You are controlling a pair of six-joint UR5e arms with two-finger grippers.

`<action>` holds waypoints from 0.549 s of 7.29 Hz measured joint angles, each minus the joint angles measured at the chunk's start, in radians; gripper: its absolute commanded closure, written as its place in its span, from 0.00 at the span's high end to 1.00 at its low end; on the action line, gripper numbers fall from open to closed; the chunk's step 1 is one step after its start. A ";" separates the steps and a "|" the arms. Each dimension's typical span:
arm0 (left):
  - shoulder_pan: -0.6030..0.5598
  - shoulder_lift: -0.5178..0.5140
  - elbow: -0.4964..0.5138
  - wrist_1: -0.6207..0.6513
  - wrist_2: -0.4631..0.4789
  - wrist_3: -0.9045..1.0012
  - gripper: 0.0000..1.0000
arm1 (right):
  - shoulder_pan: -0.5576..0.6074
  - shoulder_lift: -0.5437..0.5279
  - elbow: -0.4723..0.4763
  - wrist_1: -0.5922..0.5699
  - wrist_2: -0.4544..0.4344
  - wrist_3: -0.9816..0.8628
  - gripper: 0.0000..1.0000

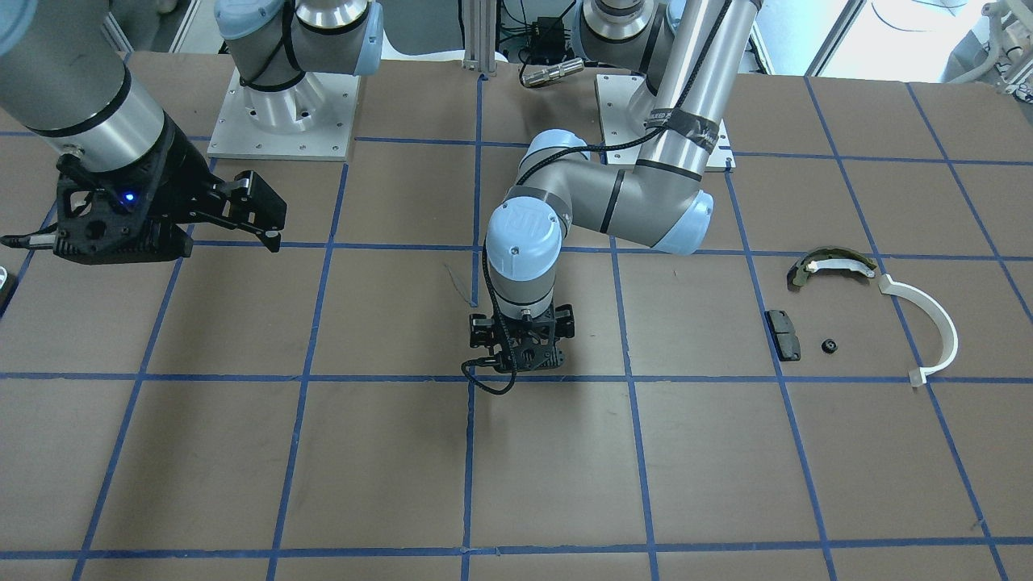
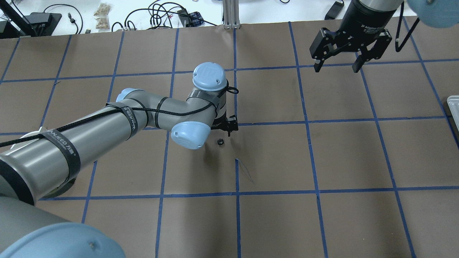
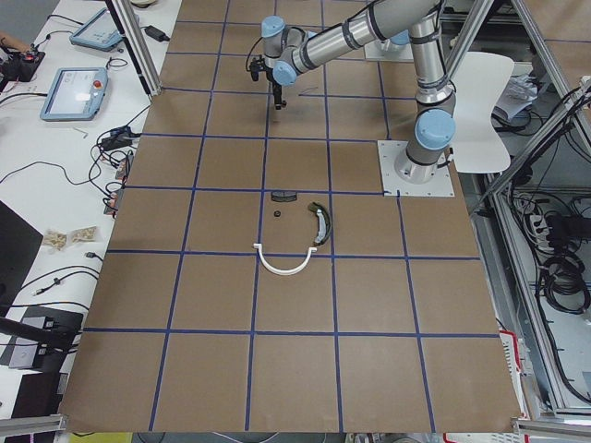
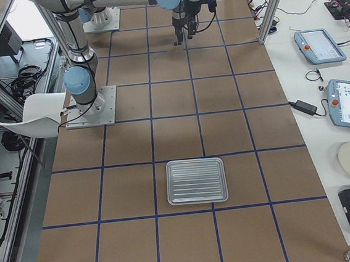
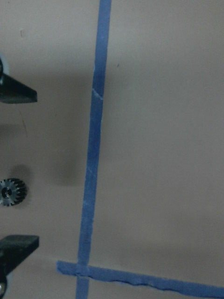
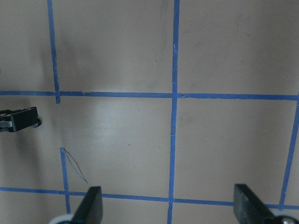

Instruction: Place bearing gear from tray to pile

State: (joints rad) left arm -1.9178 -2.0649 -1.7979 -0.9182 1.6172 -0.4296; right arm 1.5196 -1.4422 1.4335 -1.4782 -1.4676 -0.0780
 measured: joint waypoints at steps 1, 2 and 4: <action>-0.008 -0.007 -0.003 0.002 -0.006 -0.004 0.56 | 0.000 -0.002 -0.003 0.003 -0.005 -0.006 1.00; -0.013 -0.009 -0.003 0.003 -0.011 -0.001 0.16 | -0.003 -0.001 -0.004 0.002 -0.009 -0.010 1.00; -0.016 -0.008 -0.003 0.004 -0.014 0.004 0.00 | -0.007 -0.003 -0.004 -0.002 -0.010 -0.010 1.00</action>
State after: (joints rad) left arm -1.9337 -2.0732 -1.8011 -0.9147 1.6032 -0.4259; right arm 1.5127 -1.4451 1.4291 -1.4800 -1.4772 -0.0877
